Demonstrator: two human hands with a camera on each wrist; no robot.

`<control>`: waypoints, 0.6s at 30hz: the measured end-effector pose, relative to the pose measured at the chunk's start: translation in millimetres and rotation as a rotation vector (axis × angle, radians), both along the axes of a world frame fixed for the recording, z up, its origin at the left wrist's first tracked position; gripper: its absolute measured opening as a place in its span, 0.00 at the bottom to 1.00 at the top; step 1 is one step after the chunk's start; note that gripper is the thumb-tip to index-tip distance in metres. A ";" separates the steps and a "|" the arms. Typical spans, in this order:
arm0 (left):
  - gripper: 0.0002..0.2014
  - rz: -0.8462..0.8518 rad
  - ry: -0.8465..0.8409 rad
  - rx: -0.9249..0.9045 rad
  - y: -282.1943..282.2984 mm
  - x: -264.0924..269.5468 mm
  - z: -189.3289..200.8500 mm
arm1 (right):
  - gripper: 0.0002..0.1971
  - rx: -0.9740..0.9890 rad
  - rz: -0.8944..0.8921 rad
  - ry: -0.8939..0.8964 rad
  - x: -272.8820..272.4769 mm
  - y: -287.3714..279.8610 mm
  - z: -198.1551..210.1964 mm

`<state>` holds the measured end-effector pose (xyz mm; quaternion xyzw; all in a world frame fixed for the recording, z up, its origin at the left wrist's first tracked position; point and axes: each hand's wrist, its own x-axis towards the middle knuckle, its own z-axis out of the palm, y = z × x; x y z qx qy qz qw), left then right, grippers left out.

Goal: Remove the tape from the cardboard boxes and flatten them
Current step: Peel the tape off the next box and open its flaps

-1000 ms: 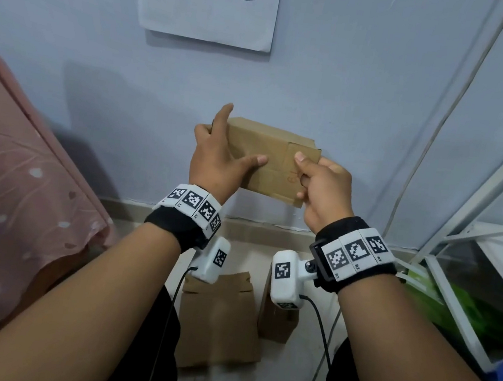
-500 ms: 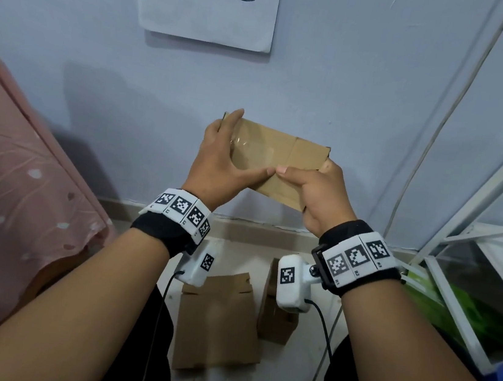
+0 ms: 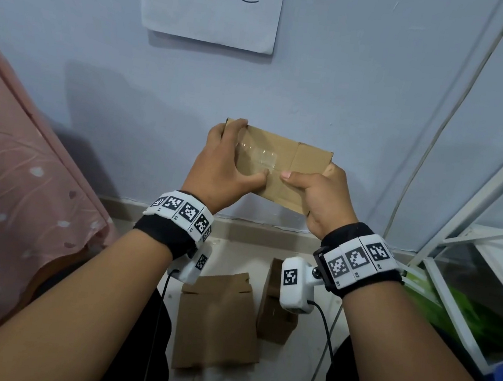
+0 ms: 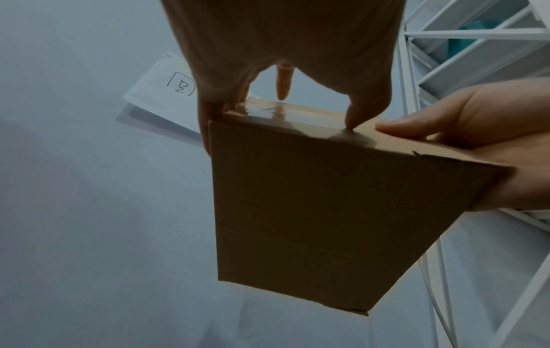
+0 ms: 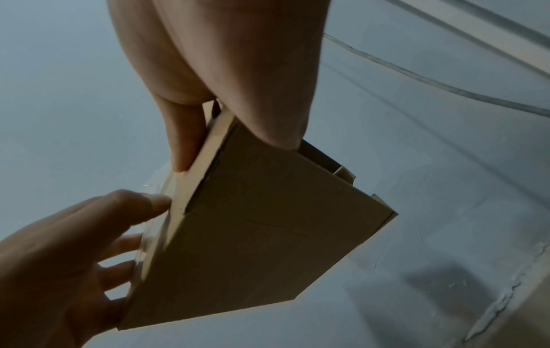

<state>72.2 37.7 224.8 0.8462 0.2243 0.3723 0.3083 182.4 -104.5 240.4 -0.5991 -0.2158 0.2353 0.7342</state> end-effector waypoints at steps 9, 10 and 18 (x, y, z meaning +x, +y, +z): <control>0.49 -0.055 0.046 -0.021 -0.3 -2.1 -4.3 | 0.17 -0.021 -0.022 -0.013 -3.6 0.3 0.1; 0.48 -0.052 0.042 -0.026 -0.6 -0.9 -5.3 | 0.18 -0.029 -0.027 -0.013 -3.8 0.4 -0.5; 0.44 -0.006 0.046 -0.010 -2.0 2.6 -3.7 | 0.17 -0.057 -0.045 -0.022 -1.9 2.0 -4.3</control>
